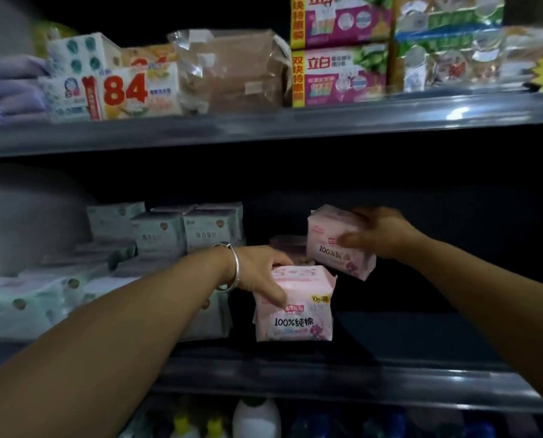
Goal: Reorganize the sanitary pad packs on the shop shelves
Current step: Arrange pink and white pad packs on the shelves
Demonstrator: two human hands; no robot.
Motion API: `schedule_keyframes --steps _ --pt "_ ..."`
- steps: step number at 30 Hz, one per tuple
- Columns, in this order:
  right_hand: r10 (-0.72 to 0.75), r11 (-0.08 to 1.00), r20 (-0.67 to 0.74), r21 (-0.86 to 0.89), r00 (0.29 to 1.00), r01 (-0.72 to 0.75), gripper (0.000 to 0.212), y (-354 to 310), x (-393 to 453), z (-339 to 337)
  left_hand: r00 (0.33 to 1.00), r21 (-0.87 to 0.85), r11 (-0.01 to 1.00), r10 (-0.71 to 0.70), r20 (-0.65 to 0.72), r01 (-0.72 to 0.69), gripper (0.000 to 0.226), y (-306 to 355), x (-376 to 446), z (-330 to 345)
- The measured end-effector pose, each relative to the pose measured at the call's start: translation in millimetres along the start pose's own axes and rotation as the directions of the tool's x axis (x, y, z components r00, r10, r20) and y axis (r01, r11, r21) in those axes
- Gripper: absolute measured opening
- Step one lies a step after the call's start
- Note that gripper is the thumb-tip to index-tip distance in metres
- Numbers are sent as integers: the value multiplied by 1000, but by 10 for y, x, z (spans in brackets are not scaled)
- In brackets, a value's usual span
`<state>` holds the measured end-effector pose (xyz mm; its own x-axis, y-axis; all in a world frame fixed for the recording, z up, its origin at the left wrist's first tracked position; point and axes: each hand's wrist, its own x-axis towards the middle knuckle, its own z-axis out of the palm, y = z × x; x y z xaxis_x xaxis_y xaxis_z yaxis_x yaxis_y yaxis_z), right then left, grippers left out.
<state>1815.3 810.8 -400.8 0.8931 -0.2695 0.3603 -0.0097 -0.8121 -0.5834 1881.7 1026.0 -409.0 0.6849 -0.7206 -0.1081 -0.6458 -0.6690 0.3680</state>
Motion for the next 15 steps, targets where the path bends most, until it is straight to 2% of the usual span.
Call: schedule_keyframes --steps 6,9,15 --pt "-2 995 11 -95 1000 3 65 198 303 106 999 116 992 -45 -19 47 68 -220 484 2" --pt "-4 995 6 -100 1000 5 67 296 402 149 997 120 990 -80 4 79 70 -315 684 0" --pt "-23 993 2 -112 1000 23 67 422 568 247 999 137 989 -45 -21 48 74 -465 917 66"
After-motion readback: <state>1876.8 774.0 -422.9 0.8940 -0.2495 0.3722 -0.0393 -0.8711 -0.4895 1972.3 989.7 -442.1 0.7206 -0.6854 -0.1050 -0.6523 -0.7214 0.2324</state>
